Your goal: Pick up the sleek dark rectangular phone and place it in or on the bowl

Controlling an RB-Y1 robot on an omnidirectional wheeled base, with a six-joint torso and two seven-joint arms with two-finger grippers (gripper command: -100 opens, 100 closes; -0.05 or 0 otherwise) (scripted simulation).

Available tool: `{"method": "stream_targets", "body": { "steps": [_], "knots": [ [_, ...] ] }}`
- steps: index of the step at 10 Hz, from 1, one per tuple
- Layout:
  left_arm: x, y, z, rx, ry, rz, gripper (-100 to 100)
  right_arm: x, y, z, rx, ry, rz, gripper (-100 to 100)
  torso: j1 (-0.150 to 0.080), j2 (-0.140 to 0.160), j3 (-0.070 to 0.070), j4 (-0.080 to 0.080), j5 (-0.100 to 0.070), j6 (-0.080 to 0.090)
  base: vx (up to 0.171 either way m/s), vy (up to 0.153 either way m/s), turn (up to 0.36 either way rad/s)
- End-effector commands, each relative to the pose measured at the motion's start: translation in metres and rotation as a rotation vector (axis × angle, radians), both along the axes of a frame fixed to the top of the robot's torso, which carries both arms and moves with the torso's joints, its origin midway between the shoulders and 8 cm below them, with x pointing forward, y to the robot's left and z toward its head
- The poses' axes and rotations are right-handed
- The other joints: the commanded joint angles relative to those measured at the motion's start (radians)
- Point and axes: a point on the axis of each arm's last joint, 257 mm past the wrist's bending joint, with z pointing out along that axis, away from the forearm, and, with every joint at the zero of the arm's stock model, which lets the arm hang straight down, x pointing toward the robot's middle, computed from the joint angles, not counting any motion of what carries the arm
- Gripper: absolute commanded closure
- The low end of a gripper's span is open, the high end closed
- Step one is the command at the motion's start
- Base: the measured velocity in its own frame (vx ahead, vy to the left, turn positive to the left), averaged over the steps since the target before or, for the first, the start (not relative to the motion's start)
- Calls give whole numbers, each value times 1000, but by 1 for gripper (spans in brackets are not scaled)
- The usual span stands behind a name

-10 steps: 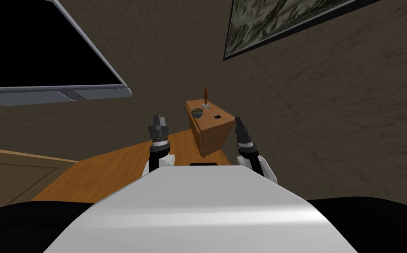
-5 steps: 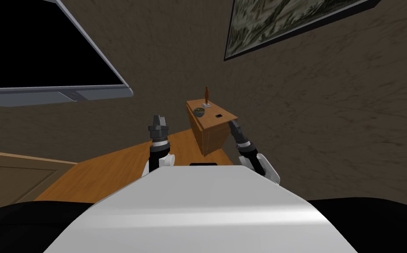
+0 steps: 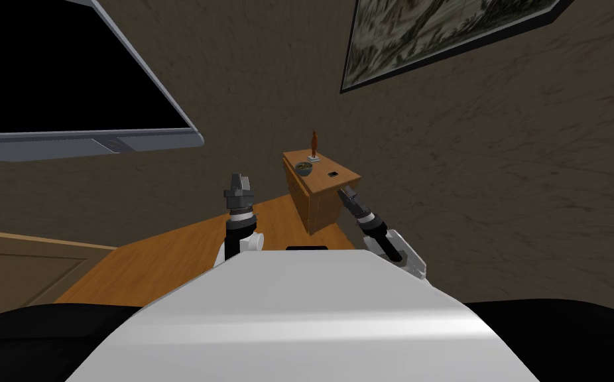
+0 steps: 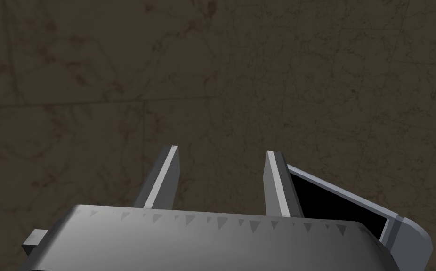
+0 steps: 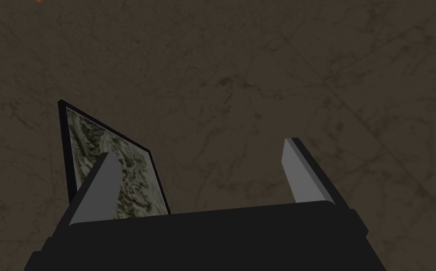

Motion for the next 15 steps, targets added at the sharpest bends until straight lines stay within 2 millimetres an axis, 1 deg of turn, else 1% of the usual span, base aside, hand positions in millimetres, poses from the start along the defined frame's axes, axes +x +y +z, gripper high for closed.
{"method": "stream_targets", "body": {
  "steps": [1, 2, 3, 4, 5, 7, 8, 9, 10, 12, 13, 15],
  "knots": [
    [0, 0, 0, 0, 0, 0, 0, 4, -2, -21, -88, 21, -2, -100, 0, 0, 0, 0, 0, 0, -18, 118, -23],
    [0, 0, 0, 0, 0, 0, 0, 4, -2, -23, -114, 25, 9, -100, 2, -1, 0, 0, 0, 0, -18, 103, -16],
    [0, 0, 0, 0, 0, 0, 0, 7, -5, -42, -182, 43, 3, -100, 1, -1, 0, 0, 0, 0, -15, 120, -8],
    [0, 0, 0, 0, 0, 0, 0, 7, -5, -44, -208, 45, 14, -100, 2, -1, -1, 0, 0, 0, -13, 92, -15],
    [0, 0, 0, 0, 0, 0, 0, 9, -9, -65, -279, 63, 12, -100, 0, -1, -1, 0, 0, 0, -30, 86, -8],
    [0, 0, 0, 0, 0, 0, 0, 8, -12, -69, -321, 69, 28, -100, -1, -1, 0, 0, 0, 0, -13, 61, -4],
    [0, 0, 0, 0, 0, 0, 0, 9, -19, -91, -398, 89, 29, -100, -3, -2, -1, 0, -1, 0, -1, 82, 5],
    [0, 0, 0, 0, 0, 0, 0, 8, -21, -93, -430, 91, 41, -100, -1, -2, -1, 0, 0, 0, 2, 79, -9],
    [0, 0, 0, 0, 0, 0, 0, 8, -30, -116, -502, 112, 43, -100, -1, -2, -1, 0, 0, 0, 5, 108, 8],
    [0, 0, 0, 0, 0, 0, 0, 6, -33, -118, -542, 115, 58, -100, 0, -2, -1, 0, 0, 0, 2, 72, -4],
    [0, 0, 0, 0, 0, 0, 0, 4, -45, -142, -622, 137, 65, -100, -2, -2, -1, 0, 0, 0, 11, 72, 19],
    [0, 0, 0, 0, 0, 0, 0, 3, -49, -143, -658, 139, 78, -100, -1, -3, -2, -1, 0, 0, 15, 59, 0]
  ]
}}
